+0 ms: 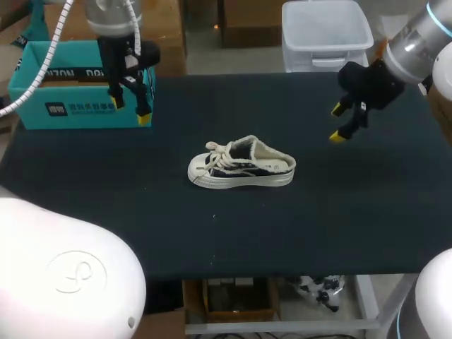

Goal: Open the shoe tongue, take the insole out of the shoe, put the insole back into the shoe, and pack the shoe into the shoebox

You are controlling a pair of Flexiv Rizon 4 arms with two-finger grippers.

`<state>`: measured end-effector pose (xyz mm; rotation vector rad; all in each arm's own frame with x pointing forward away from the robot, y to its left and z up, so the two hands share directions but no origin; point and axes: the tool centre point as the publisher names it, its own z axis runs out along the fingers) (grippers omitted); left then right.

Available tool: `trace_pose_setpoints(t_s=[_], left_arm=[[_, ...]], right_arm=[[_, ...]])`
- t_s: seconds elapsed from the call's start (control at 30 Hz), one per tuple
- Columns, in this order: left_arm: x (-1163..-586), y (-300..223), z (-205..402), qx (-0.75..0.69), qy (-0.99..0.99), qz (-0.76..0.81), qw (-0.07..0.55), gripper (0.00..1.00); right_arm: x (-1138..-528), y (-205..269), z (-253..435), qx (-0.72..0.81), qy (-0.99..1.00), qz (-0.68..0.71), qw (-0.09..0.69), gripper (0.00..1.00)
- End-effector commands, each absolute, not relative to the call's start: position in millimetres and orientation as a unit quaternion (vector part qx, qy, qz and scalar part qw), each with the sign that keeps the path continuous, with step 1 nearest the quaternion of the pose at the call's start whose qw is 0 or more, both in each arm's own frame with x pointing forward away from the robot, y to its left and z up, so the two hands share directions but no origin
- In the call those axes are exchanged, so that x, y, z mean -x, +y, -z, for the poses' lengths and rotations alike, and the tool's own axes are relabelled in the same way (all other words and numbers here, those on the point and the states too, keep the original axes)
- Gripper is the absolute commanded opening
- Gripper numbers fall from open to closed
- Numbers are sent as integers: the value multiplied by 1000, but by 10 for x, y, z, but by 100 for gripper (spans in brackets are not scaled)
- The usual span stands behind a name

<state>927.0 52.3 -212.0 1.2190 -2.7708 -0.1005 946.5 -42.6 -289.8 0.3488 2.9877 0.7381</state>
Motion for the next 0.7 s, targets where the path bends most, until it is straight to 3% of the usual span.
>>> trace_pose_setpoints(t_s=[0.03,0.3,0.7], left_arm=[[-9287,356,2145,-461,-882,60,78,100],[-9069,10,2242,-524,-848,71,38,100],[-8900,-318,2357,-525,-847,68,44,100]], right_arm=[[-9424,-303,3056,-110,965,-237,13,100],[-9298,-28,3258,-95,959,-268,4,100],[-9280,268,3627,-79,947,-311,-8,100]])
